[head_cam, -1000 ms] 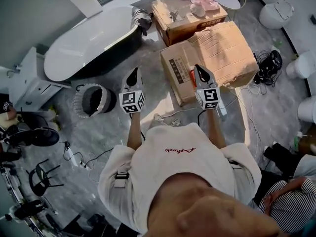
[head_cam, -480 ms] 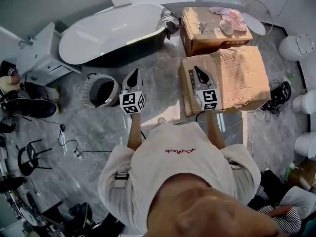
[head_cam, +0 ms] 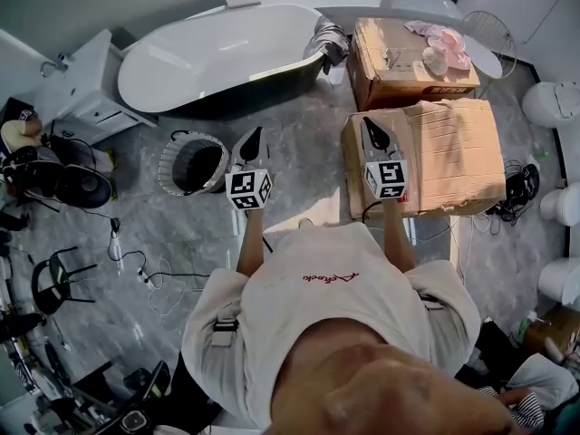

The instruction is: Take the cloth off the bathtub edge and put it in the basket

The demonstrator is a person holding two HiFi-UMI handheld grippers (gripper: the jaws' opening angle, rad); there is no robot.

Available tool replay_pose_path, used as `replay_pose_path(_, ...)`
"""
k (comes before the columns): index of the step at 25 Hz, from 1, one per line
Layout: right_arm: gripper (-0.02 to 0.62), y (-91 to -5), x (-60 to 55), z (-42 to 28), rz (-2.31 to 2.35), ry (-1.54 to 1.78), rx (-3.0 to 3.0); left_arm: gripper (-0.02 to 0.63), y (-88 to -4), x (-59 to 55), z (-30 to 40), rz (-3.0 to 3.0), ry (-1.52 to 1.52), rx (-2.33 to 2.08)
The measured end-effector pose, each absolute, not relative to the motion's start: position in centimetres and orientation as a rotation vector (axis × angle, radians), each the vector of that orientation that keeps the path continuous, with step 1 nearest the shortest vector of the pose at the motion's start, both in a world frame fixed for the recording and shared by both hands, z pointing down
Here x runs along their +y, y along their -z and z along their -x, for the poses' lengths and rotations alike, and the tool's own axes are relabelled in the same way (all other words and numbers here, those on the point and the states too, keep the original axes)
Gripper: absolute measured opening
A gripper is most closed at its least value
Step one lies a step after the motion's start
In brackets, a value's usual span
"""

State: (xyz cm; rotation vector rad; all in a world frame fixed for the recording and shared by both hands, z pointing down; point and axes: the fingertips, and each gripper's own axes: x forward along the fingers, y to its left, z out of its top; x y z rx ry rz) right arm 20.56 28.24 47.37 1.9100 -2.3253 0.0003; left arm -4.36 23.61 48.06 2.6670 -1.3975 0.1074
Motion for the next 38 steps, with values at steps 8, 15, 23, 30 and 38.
replay_pose_path(8,0.005,-47.8,26.6,-19.2,-1.869,-0.016,-2.353,0.0,-48.3,22.9,4.7,-2.659,-0.1,-1.401)
replay_pose_path(15,0.005,-47.6,25.9,-20.5,-1.82,-0.016,-2.399,0.0,-48.1,22.6,2.7,-2.65,-0.115,-1.42)
replay_pose_path(23,0.005,-46.6,23.6,-22.8,-1.802,0.017,-2.437,0.0,-47.3,20.9,-0.6,-2.664,-0.106,-1.433)
replay_pose_path(30,0.005,-46.6,21.8,-24.3,-1.778,0.034,-2.474,0.0,-47.3,19.4,-2.6,-2.657,-0.096,-1.462)
replay_pose_path(38,0.005,-47.2,19.3,-25.1,-1.747,0.011,-2.49,0.0,-47.8,17.5,-3.4,-2.626,-0.114,-1.49)
